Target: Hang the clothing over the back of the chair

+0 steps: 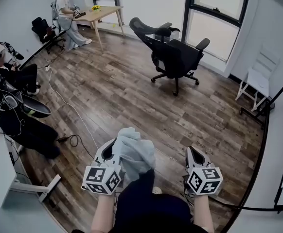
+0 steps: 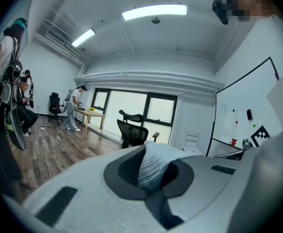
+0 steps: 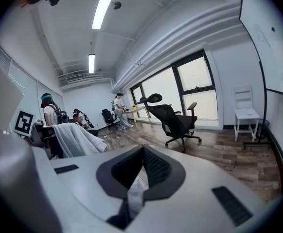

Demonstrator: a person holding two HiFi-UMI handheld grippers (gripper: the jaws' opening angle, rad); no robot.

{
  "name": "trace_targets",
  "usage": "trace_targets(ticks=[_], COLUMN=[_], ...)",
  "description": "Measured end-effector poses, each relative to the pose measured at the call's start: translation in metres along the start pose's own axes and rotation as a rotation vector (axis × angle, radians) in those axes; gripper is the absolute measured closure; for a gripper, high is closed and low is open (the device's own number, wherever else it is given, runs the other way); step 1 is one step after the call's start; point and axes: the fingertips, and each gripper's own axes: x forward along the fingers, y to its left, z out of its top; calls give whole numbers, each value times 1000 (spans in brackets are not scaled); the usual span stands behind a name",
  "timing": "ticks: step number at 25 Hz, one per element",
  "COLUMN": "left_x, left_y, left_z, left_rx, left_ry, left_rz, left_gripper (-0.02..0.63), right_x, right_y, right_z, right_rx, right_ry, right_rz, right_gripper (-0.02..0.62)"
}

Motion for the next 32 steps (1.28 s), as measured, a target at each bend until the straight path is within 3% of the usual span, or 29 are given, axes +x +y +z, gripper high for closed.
trace_targets(ticks=[17, 32], left_x=[152, 235], left_y=[49, 120], left_z=[51, 86], left_rx=[7, -5], left_ry=[7, -19], left_rz=[-52, -62], left_gripper=[598, 599], right_x=[129, 228], right_y=[-29, -21], right_z=[82, 132], right_rx=[-10, -21], right_ry=[14, -20], right_rz=[-22, -44], right_gripper=[595, 595])
